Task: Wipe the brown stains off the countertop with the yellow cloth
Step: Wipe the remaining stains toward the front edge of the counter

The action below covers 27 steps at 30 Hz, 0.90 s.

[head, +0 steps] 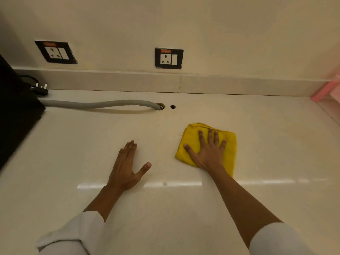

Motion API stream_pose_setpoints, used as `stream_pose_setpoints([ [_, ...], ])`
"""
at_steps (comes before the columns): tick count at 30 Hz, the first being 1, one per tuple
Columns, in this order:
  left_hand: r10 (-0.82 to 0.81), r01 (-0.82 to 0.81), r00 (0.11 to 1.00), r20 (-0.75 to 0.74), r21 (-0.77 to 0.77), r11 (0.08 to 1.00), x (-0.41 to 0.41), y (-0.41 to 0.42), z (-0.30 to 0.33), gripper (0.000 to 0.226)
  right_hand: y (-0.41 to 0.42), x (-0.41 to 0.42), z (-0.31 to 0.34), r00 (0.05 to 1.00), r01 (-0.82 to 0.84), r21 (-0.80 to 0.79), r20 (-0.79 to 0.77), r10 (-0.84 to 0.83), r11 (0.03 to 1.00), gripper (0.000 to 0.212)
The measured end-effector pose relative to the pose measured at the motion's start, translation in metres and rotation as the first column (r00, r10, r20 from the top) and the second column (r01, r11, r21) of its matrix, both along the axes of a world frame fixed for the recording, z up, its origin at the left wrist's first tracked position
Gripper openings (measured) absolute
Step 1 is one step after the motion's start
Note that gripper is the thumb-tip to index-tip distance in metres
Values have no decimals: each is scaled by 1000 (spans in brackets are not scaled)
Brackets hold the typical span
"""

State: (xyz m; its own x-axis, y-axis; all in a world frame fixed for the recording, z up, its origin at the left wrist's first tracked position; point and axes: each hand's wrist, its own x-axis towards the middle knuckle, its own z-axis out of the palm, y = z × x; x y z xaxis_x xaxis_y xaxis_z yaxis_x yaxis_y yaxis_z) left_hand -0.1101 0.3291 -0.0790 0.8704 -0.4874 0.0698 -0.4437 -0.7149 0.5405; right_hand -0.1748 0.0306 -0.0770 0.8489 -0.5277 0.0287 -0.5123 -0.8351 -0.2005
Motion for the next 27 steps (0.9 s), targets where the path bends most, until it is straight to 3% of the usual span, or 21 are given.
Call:
stream_pose_setpoints([
  [11,100,-104,994,-34,-150,983,-4,1,9,109,86,33,-3,968,-251,23,-4,251,968,101],
  [14,134,-144,989,-68,-191,971,-10,3,14,109,116,14,-4,953,-304,32,15,304,952,100],
  [18,167,-182,982,-87,-216,959,-26,6,20,88,153,-24,-6,932,-361,35,60,358,932,96],
  [21,139,-150,988,-62,-222,963,-41,10,23,79,174,-54,-7,927,-370,42,91,365,928,94],
  [27,46,-52,998,-40,-162,985,-82,10,20,81,190,-114,-5,931,-358,46,93,352,933,93],
])
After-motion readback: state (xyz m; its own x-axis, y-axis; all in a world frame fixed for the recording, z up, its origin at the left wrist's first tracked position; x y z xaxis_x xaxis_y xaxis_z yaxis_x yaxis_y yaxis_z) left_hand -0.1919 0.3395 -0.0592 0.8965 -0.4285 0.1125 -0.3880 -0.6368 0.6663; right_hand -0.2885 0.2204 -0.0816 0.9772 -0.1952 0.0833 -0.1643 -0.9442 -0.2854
